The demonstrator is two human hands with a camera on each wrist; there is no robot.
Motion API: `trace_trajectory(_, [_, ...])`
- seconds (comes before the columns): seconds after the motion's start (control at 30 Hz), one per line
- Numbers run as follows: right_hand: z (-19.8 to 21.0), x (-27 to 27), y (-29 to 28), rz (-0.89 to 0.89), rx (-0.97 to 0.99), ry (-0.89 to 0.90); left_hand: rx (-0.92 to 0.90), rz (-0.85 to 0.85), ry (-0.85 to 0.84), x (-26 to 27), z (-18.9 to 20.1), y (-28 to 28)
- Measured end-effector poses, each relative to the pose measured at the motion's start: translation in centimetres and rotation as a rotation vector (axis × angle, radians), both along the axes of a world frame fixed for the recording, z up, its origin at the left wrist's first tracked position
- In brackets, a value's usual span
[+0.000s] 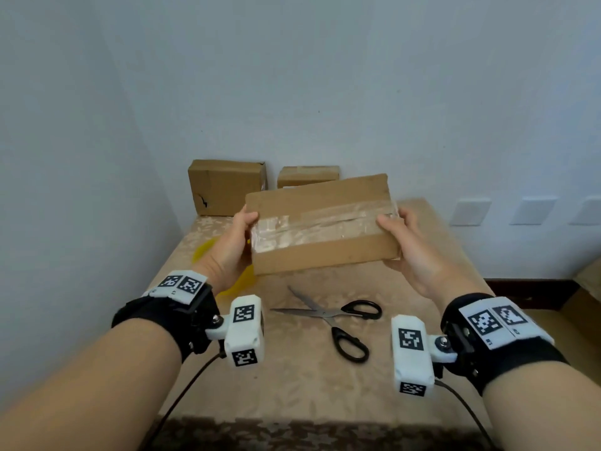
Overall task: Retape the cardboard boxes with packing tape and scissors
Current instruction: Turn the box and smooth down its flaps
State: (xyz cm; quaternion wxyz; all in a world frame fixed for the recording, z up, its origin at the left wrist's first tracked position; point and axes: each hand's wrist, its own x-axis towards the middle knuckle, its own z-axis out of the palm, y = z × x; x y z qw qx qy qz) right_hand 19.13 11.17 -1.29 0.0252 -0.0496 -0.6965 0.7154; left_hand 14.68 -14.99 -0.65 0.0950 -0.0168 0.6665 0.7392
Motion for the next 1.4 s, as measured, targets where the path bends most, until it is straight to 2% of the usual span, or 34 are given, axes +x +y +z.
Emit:
trace_trajectory(0.1, [0.4, 0.4, -0.9, -0.006, 0.039, 0.007, 0.0, 0.079, -0.036, 0.2, 0.6, 0.6])
trace_trajectory(0.23, [1.1, 0.3, -0.8, -0.106, -0.083, -0.018, -0.061, -0.037, -0.017, 0.5, 0.8, 1.0])
trace_trajectory(0.33, [1.7, 0.6, -0.6, -0.128, -0.091, -0.046, -0.079, -0.064, -0.015, 0.6, 1.0, 0.9])
trace_trajectory(0.47, [3.0, 0.8, -0.7, -0.074, -0.053, 0.002, -0.072, -0.075, -0.162, 1.0, 1.4, 0.2])
trace_trajectory(0.57, [3.5, 0.9, -1.0, -0.037, 0.015, 0.051, 0.008, -0.058, -0.193, 0.7, 1.6, -0.5])
trace_trajectory(0.63, [2.9, 0.8, -1.2, -0.041, 0.05, 0.031, 0.026, -0.042, -0.153, 0.8, 2.0, -0.3])
trace_trajectory(0.77, [1.8, 0.3, -1.4, -0.174, 0.075, -0.107, -0.249, -0.07, 0.041, 1.9, 3.2, 0.7])
trace_trajectory(0.87, [2.3, 0.5, -1.1, -0.292, 0.152, -0.07, -0.372, -0.188, 0.179, 1.7, 2.8, 1.0])
trace_trajectory(1.0, [2.6, 0.8, -1.0, -0.189, 0.116, 0.062, -0.493, 0.074, 0.393, -0.2, 1.7, 1.2])
trace_trajectory(1.1, [2.1, 0.0, -0.7, -0.204, 0.117, 0.141, -0.634, 0.188, 0.426, -0.7, 0.8, 0.6])
trace_trajectory(1.17, [2.0, -0.3, -0.7, -0.158, 0.045, 0.13, -0.626, 0.194, 0.41, -0.7, 0.1, 0.4])
trace_trajectory(1.27, [2.2, -0.1, -0.9, -0.095, -0.158, 0.152, -0.539, 0.085, 0.319, -0.1, -0.3, 1.1])
trace_trajectory(1.4, [2.5, 0.2, -1.3, -0.289, -0.247, 0.323, -0.518, -0.069, 0.273, 0.6, -0.3, 2.1])
